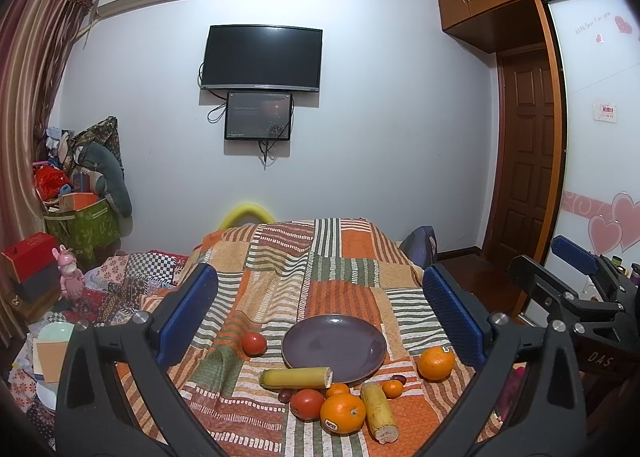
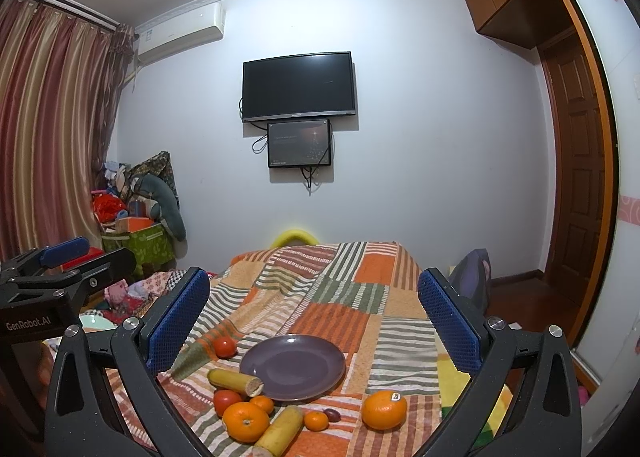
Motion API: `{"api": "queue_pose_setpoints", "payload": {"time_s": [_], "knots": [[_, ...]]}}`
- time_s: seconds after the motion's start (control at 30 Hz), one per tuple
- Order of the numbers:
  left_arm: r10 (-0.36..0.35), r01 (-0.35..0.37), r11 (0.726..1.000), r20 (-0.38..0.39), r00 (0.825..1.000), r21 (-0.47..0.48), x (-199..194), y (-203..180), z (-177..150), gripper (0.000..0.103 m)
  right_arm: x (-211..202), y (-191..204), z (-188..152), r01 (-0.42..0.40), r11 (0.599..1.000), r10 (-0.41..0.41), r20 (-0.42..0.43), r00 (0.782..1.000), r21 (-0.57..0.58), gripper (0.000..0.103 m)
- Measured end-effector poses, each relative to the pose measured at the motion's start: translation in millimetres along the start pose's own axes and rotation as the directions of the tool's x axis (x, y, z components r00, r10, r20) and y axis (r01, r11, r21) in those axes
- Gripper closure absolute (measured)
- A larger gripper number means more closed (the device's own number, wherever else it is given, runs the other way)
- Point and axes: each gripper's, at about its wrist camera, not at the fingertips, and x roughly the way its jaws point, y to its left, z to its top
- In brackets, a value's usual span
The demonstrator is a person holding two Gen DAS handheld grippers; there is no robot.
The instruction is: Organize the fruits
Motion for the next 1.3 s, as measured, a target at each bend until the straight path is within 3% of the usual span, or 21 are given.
{"api": "queue_pose_setpoints", "payload": {"time_s": [1.3], "knots": [[-0.006,0.006,1.0,-0.026,1.0,-0.001,11.2,1.9,-10.0,0.0,-0.7,3.4,-3.3,0.003,1.0,-0.002,-0.016,1.0,0.001,0.0]]}}
